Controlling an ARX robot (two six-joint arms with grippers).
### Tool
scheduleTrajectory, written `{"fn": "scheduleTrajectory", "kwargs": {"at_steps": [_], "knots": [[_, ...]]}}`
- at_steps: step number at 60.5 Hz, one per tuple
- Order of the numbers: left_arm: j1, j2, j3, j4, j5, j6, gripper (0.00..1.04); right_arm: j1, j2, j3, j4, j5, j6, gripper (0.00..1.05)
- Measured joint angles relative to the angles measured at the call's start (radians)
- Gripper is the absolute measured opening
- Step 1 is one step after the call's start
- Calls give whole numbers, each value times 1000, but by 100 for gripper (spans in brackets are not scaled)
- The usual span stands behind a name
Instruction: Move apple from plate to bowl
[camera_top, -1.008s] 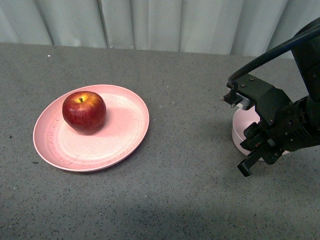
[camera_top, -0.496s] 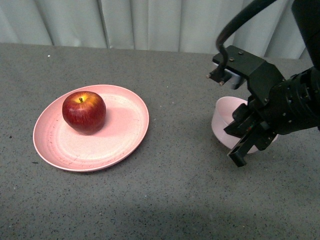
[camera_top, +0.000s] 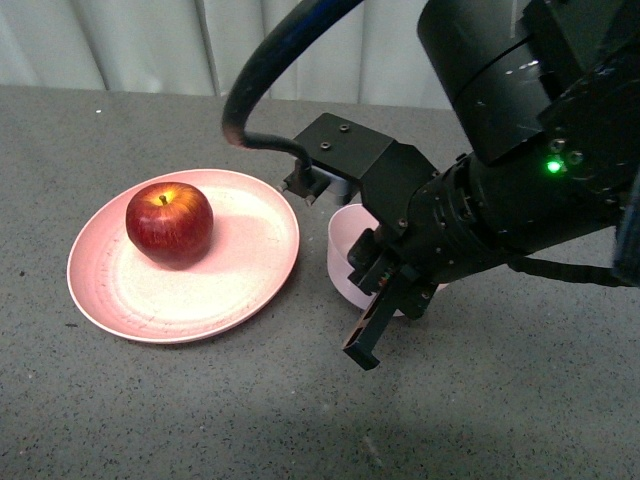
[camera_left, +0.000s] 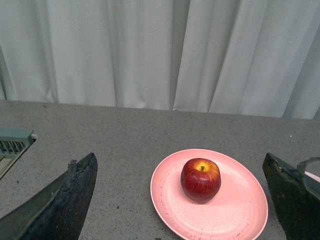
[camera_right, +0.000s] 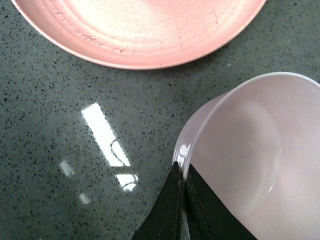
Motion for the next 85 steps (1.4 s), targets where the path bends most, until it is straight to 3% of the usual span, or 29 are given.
{"fn": "scheduleTrajectory", "kwargs": {"at_steps": [27,49,56,62,67,79,81,85], "knots": [[0,0,0,0,0,0,98,51,87,58,23,-1,12,3],[0,0,0,0,0,0,98,9,32,-43,209,-28,97,58],[0,0,0,0,0,0,98,-21,-49,-116,340,13,156,76],[0,0,0,0,0,0,98,-80,-182,-229,496,85,243,97],[0,0,0,0,0,0,98,-119,-258,-302,542,153,249,94],[0,0,0,0,0,0,98,-220,-425,-456,588,185,305,95],[0,0,0,0,0,0,98,-223,-433,-497,684,263,338,91],[0,0,0,0,1,0,98,-255,-467,-647,1032,456,423,75]]}}
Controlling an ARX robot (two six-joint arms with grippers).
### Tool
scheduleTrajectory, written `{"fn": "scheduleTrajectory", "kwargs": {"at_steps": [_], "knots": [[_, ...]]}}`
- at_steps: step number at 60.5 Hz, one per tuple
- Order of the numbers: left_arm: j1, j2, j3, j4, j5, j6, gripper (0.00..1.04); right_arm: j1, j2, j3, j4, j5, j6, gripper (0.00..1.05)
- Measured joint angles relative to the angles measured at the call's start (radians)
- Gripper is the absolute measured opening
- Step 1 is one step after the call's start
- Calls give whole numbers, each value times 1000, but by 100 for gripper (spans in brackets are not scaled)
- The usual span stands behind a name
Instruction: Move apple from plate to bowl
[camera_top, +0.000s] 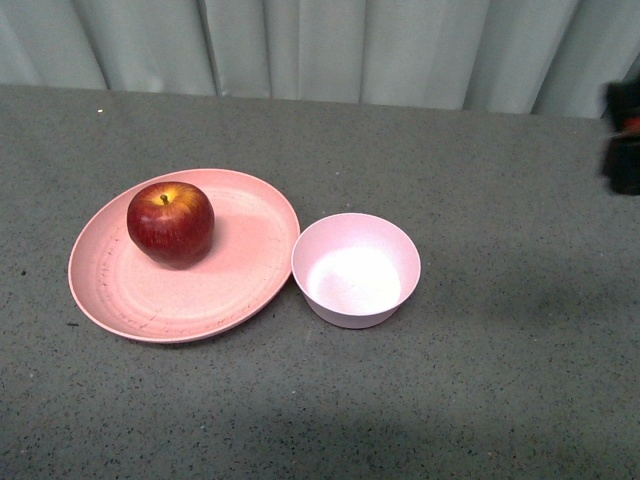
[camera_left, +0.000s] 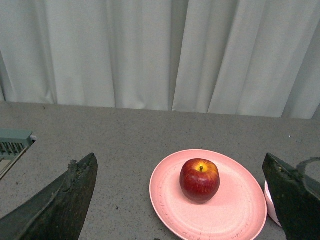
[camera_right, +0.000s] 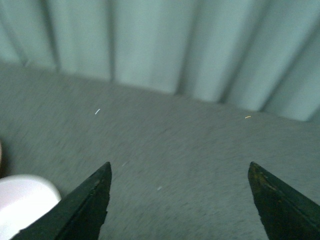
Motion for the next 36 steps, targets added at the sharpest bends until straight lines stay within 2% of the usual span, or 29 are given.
{"fn": "scheduleTrajectory", "kwargs": {"at_steps": [2,6,9,14,22,36], "knots": [[0,1,0,-1,-3,0,98,-20,-32,-49,93,15,18,68],[0,0,0,-1,-3,0,98,-45,-91,-89,139,11,40,57],[0,0,0,-1,0,0,98,-58,-137,-117,136,-8,48,48],[0,0,0,-1,0,0,98,-90,-226,-181,93,-45,57,27],[0,0,0,-1,-1,0,98,-124,-344,-233,30,-79,59,2],[0,0,0,-1,0,0,98,-165,-522,-288,-93,-116,63,1]]}}
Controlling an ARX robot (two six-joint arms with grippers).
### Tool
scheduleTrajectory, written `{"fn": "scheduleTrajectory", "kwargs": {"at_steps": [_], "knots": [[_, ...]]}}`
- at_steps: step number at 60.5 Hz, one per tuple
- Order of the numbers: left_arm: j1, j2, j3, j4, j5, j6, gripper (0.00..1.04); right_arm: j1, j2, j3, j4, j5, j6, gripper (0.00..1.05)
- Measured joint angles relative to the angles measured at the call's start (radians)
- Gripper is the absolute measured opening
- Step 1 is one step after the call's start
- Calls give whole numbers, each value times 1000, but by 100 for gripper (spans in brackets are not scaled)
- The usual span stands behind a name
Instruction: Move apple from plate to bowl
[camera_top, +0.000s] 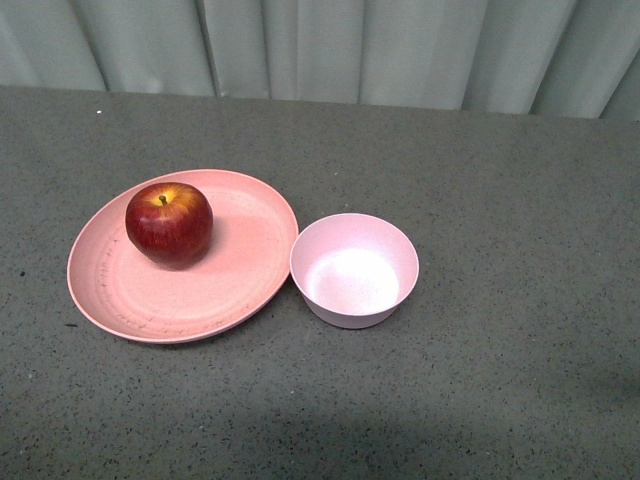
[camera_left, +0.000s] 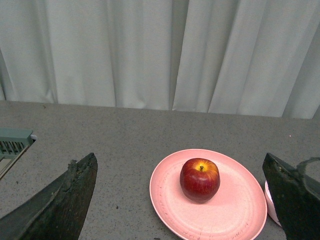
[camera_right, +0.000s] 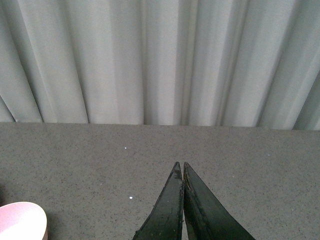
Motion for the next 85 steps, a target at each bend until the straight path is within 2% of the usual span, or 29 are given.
{"fn": "scheduleTrajectory", "kwargs": {"at_steps": [4,11,42,85], "knots": [[0,0,0,0,0,0,98,-42,-60,-13,-47,-68,1,1],[0,0,0,0,0,0,98,-84,-151,-29,-121,-82,2,1],[0,0,0,0,0,0,98,-87,-541,-51,-469,-87,2,1],[0,0,0,0,0,0,98,-87,-791,-51,-713,-87,2,1]]}}
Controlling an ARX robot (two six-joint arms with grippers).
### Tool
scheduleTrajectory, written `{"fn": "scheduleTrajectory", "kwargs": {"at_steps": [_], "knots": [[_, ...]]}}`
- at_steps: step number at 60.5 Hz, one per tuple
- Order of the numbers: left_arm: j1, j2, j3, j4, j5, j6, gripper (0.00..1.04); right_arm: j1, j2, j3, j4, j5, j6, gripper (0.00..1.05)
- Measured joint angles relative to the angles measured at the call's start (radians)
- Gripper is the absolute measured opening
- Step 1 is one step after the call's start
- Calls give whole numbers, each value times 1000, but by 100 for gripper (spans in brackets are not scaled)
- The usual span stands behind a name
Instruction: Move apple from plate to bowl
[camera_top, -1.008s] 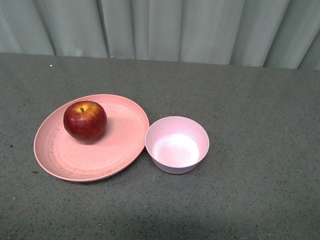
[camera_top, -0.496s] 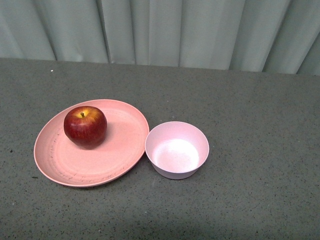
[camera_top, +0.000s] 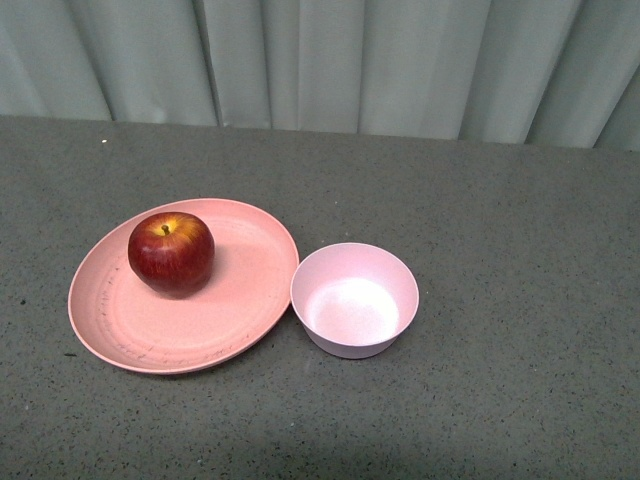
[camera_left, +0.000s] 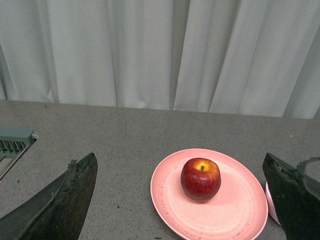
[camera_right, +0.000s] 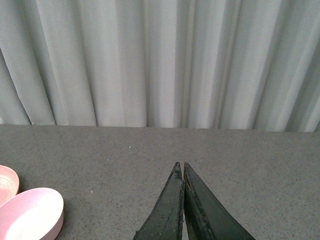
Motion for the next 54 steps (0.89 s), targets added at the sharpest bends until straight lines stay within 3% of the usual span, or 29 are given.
{"fn": "scheduleTrajectory", "kwargs": {"at_steps": [4,9,23,54], "knots": [[0,0,0,0,0,0,98,0,-21,0,-22,0,0,1],[0,0,0,0,-1,0,98,0,-146,1,-183,-2,0,1],[0,0,0,0,0,0,98,0,-188,1,-196,-2,-1,2],[0,0,0,0,0,0,98,0,-189,1,-196,-2,0,92]]}}
